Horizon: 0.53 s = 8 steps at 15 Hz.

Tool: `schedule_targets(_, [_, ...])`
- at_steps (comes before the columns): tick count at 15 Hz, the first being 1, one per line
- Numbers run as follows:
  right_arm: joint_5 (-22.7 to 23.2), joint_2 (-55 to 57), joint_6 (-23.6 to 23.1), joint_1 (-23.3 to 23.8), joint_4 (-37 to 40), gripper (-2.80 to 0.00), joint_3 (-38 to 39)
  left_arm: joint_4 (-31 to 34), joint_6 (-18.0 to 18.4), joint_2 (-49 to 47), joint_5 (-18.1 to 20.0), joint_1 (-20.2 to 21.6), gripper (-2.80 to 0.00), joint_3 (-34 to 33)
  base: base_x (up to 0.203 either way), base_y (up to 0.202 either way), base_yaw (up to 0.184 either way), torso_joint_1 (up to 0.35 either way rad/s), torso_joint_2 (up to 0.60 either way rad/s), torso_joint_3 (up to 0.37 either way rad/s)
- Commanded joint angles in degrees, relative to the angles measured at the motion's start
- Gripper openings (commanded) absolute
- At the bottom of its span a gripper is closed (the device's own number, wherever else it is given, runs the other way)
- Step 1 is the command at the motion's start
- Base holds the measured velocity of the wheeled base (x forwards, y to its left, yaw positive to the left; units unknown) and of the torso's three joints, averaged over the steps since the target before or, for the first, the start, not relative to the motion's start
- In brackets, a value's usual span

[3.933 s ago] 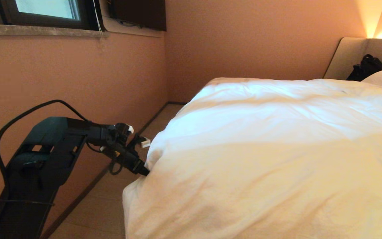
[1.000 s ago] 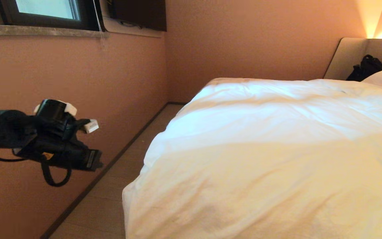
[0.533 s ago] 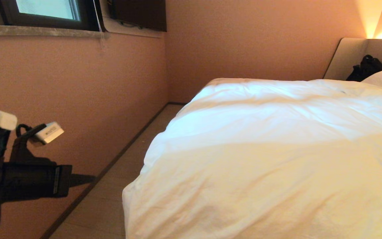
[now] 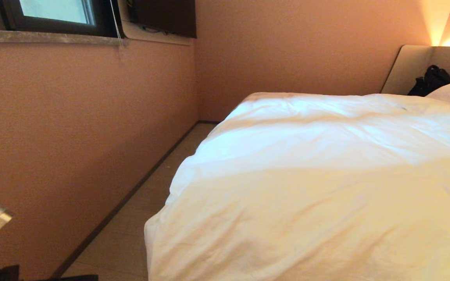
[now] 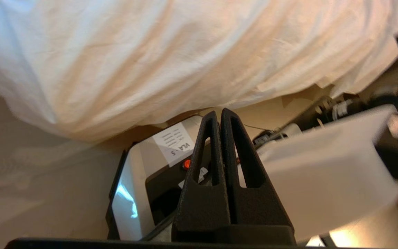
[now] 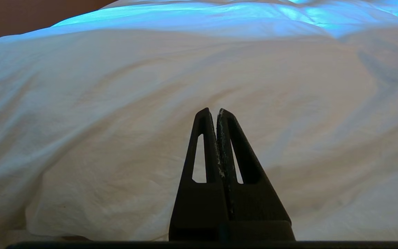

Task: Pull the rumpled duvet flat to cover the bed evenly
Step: Flatten the corners of the folded blanket

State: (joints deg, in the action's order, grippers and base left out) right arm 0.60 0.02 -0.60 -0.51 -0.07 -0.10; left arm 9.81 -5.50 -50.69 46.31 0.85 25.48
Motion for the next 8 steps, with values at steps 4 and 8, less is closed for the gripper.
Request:
schedule_targets(4, [0.02, -0.02, -0.02, -0.02, -0.01, -2.80, 0.01, -0.42, 0.14, 6.14, 0.42, -0.02, -2.80, -2.66, 0.000, 0.000, 0.000, 0.000, 0.00, 0.000])
schedule_targets(8, [0.02, -0.02, -0.02, -0.02, -0.01, -2.80, 0.01, -1.49, 0.80, 11.13, -2.48, -0.39, -2.80, -4.15, 0.000, 0.000, 0.000, 0.000, 0.00, 0.000])
